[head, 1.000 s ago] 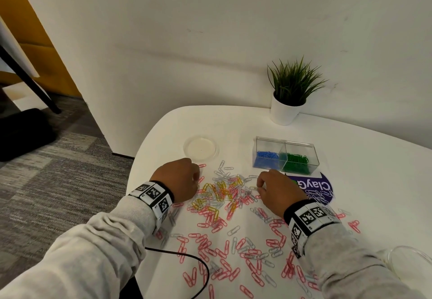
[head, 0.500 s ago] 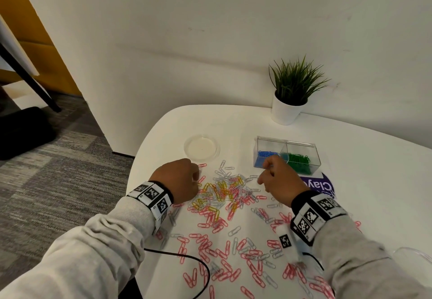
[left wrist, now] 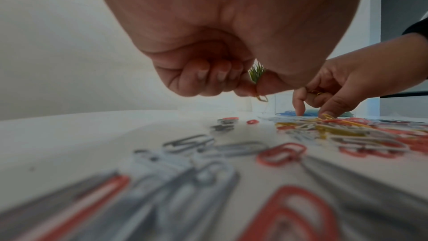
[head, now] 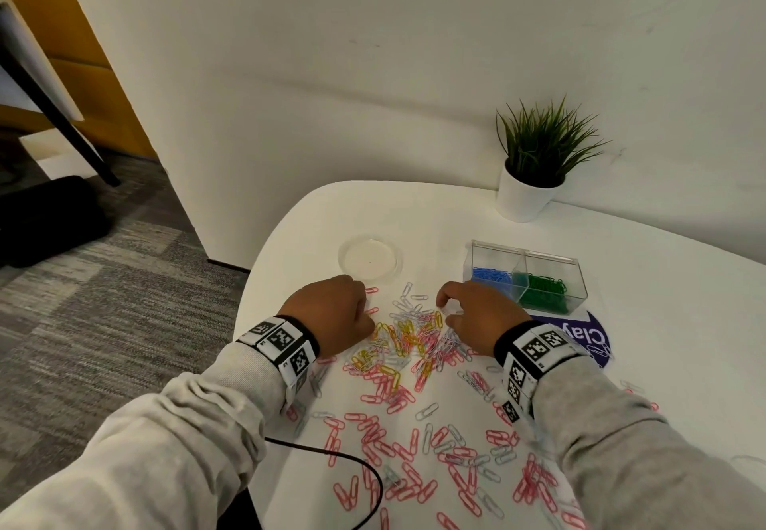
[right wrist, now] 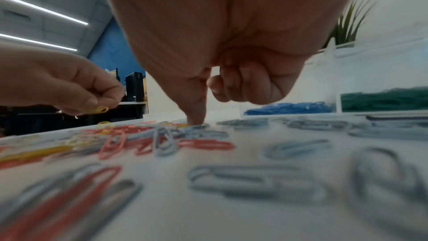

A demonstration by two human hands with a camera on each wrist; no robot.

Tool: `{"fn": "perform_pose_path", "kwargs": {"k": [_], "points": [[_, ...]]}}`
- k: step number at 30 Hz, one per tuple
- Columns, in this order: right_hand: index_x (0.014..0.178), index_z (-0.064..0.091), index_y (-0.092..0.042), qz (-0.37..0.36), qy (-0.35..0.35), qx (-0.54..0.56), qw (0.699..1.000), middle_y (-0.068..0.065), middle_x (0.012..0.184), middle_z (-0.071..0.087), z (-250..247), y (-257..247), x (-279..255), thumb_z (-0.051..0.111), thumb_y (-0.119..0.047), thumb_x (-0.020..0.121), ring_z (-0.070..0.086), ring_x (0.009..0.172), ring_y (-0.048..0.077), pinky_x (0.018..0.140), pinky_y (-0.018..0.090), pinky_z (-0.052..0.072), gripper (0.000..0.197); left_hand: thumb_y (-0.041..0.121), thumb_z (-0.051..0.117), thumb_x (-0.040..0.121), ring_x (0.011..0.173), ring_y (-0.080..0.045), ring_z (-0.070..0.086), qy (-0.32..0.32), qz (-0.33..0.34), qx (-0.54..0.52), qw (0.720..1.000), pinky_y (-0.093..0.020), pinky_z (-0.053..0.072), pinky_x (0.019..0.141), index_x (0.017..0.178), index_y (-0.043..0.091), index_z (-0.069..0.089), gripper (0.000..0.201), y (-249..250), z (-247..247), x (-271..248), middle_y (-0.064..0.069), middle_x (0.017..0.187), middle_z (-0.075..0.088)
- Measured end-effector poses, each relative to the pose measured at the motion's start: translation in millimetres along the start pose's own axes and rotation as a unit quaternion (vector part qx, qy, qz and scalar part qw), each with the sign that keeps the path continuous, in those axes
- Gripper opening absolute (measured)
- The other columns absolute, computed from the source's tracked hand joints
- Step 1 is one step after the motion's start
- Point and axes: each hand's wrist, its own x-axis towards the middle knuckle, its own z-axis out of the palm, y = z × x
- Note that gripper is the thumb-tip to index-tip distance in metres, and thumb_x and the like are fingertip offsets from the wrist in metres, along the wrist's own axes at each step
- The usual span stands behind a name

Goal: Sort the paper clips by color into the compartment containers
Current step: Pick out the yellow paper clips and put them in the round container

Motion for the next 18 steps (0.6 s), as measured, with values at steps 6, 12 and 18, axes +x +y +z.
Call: {"fn": "perform_pose_path", "kwargs": {"k": [6,12,18], "points": [[0.120,0.060,-0.031,-0.024,-0.013,-0.017,0.999,-0.002,0.116,0.056,-2,-5,0,0.050,-0.024,0.096,0.053,0.109,0.018,0.087,0.027,0.042,0.027,0.027,0.058,0.084,0.067,-0.019,0.052,0.041,0.004,-0.114,0.993,-0.035,0.046,0.063,0.076,0.016,0.049,0.016,1,-5,-3,0.000,0.074,0.055],[0.118,0.056,-0.031,-0.031,-0.009,-0.049,0.998,-0.003,0.117,0.055,-6,-9,-1,0.054,-0.034,0.096,0.051,0.099,0.015,0.083,0.028,0.043,0.023,0.009,0.059,0.085,0.057,-0.011,0.056,-0.001,-0.072,-0.310,0.948,-0.024,0.046,0.052,0.091,0.018,0.063,0.012,-13,-27,-8,0.001,0.071,0.064],[0.109,0.057,-0.024,-0.016,-0.038,-0.051,0.998,-0.004,0.106,0.059,-9,-12,0,0.055,-0.029,0.096,0.055,0.089,0.014,0.067,0.024,0.039,0.014,0.004,0.040,0.084,0.052,-0.021,0.044,-0.038,-0.217,-0.540,0.813,-0.028,0.036,0.049,0.074,0.002,0.064,0.026,-19,-35,-9,-0.012,0.070,0.055]]}}
